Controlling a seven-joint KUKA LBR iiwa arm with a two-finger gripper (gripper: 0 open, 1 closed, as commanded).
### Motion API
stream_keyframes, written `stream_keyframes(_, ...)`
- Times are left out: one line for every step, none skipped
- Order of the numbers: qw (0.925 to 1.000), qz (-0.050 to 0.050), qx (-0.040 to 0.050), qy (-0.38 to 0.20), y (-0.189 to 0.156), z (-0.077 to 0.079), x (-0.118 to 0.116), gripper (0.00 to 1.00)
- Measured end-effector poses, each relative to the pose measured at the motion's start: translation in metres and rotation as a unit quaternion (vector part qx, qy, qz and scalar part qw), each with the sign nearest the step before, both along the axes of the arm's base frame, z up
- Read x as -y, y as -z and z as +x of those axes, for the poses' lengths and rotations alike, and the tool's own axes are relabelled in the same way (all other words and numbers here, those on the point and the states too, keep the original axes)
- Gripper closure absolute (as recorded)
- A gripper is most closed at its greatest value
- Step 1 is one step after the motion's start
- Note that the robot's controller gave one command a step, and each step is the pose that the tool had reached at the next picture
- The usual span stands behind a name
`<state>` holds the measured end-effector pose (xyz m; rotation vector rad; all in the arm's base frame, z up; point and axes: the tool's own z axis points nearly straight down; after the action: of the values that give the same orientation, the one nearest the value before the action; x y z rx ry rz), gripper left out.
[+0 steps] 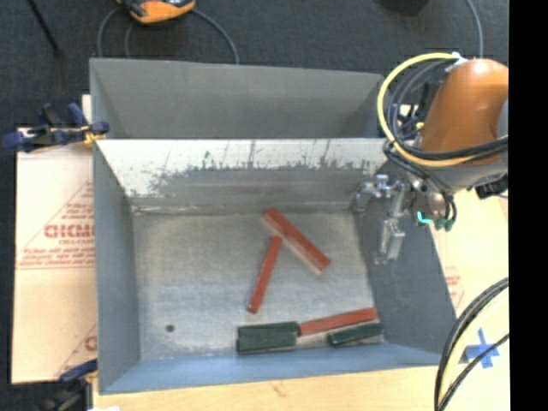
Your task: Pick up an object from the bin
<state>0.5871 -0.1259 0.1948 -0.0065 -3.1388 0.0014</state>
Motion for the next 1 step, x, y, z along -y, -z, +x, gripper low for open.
stream_keyframes(1.0, -0.001, 0.004, -0.002, -0.0049, 0.0017, -0.0005, 0.0)
